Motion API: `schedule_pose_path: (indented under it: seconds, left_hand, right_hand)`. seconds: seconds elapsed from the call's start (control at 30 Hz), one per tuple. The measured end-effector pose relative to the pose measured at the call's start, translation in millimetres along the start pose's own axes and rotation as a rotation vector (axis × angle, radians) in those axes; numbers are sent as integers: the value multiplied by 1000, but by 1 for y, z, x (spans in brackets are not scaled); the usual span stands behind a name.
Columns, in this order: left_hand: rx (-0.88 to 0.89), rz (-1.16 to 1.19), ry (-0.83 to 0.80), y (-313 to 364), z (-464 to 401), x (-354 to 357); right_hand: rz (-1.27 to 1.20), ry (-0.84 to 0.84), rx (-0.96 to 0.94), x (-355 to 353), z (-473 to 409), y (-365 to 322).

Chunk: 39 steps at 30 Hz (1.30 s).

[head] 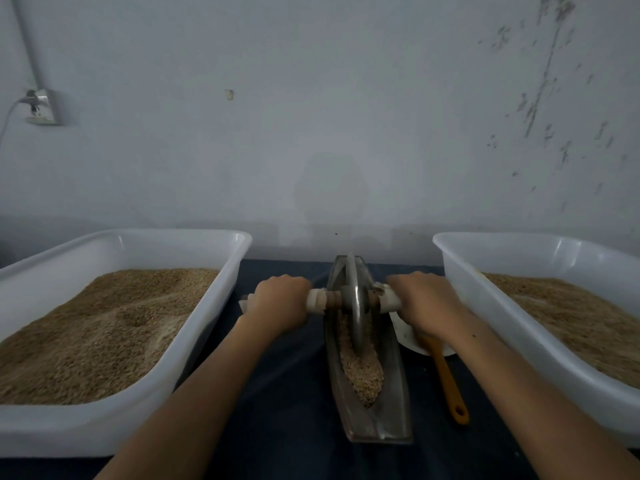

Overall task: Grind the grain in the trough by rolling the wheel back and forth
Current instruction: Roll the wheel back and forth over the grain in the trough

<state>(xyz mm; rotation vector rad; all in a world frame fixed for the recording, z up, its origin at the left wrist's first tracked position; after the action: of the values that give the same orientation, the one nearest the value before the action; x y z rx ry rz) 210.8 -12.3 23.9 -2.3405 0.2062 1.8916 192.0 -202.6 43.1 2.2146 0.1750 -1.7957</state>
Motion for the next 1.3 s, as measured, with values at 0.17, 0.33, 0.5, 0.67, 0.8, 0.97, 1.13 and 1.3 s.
schedule_pose_path:
  seconds: [0.17, 0.33, 0.5, 0.67, 0.8, 0.97, 1.13, 1.3]
  left_hand:
    - [-6, -1, 86, 2, 3, -3]
    - [-6, -37, -131, 4, 3, -2]
    - [-2, 8, -316, 4, 6, 2]
    - [-23, -24, -160, 5, 4, -2]
    - [-26, -41, 16, 7, 3, -6]
    - [-8, -37, 21, 6, 3, -6]
    - [-1, -21, -239, 1, 4, 3]
    - [6, 34, -373, 0, 4, 8]
  right_hand:
    - [-25, 43, -16, 3, -1, 2]
    - [-62, -200, -19, 13, -3, 8]
    - [-122, -338, -24, 17, -4, 12]
    - [-63, -182, -42, 15, -6, 9]
    - [-49, 30, -36, 11, -6, 8]
    - [-49, 13, -24, 11, -5, 9]
    - [-25, -247, -18, 12, -3, 7]
    - [-61, -378, 5, 11, 2, 7]
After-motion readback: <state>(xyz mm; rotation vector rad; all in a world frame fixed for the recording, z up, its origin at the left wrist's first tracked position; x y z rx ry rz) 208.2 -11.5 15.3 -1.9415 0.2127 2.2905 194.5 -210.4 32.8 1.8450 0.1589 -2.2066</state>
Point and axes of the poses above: each hand's wrist, its own z-axis away from the middle knuckle, its own x-axis out of the palm, y = z × x, the point moved 6 cm from there along -z, towards the middle knuckle, and after that the axes turned 3 degrees about -x, right-handed, at the moved point
